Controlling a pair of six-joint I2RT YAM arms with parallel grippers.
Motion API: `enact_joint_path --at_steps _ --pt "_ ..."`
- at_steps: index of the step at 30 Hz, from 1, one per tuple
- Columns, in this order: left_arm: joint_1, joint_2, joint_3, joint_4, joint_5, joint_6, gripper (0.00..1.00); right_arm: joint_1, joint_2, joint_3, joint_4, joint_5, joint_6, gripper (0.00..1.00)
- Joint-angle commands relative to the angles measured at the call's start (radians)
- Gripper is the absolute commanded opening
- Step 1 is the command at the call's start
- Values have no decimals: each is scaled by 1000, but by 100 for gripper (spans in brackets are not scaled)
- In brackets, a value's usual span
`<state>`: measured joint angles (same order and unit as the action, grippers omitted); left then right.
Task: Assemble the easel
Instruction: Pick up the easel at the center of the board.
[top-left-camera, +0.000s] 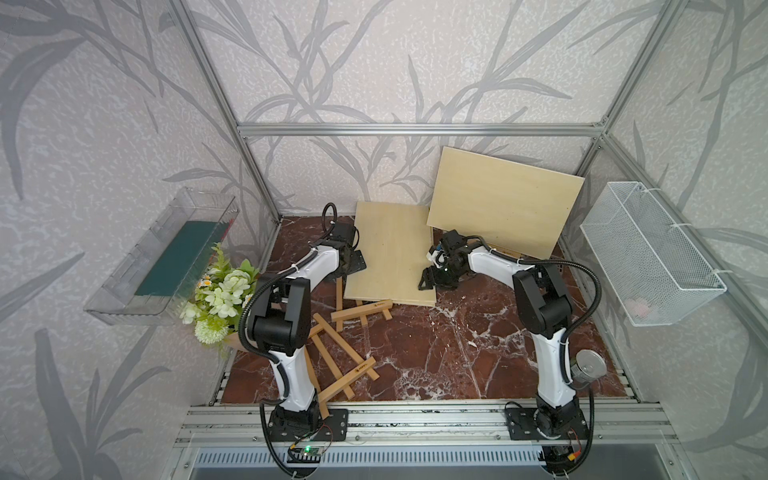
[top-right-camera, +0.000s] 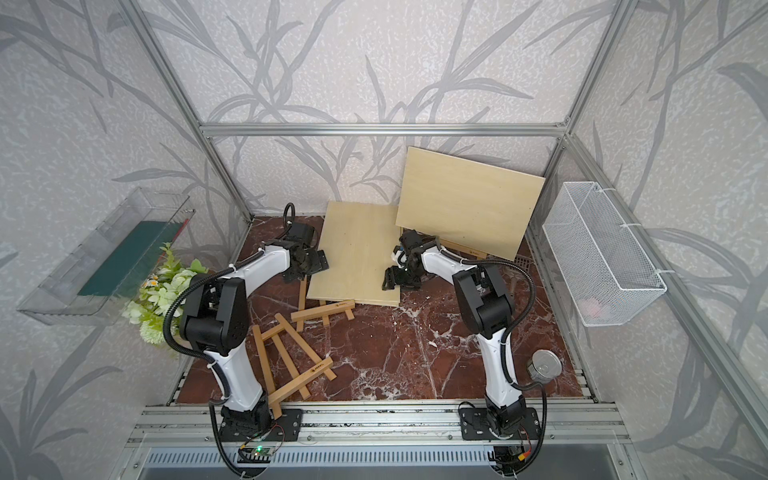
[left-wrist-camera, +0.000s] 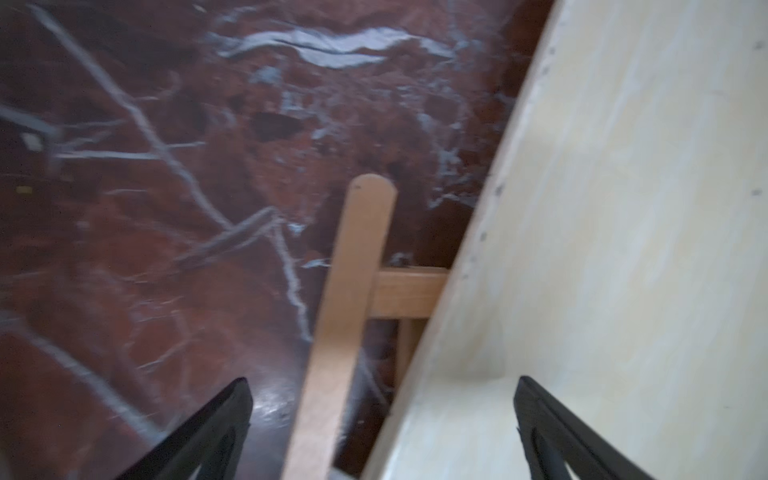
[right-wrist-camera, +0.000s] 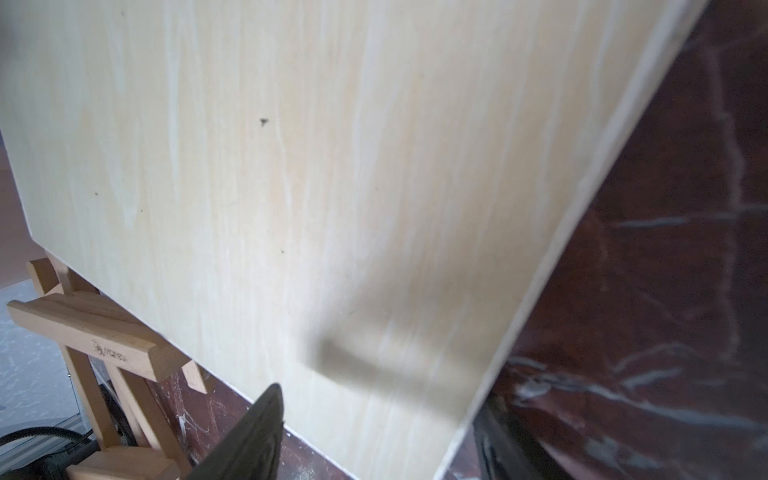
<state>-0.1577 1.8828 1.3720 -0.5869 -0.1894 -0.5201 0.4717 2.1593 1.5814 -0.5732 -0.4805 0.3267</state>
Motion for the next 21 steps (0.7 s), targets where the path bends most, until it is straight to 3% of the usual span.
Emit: enact_joint_path --at_steps 1,6,11,17,21 --pt "11 -68 23 -130 -134 45 99 17 -45 10 -2 -33 -21 70" --pt "17 -177 3 -144 -66 32 99 82 -177 -35 -1 107 -116 70" --pt "19 -325 -52 -184 -137 -51 99 311 -280 -28 -65 185 -377 70" --pt "21 -548 -165 -186 -320 -100 99 580 -169 68 -109 195 -570 71" --pt "21 -662 -189 -183 -367 -74 99 609 -33 218 -162 192 -575 70"
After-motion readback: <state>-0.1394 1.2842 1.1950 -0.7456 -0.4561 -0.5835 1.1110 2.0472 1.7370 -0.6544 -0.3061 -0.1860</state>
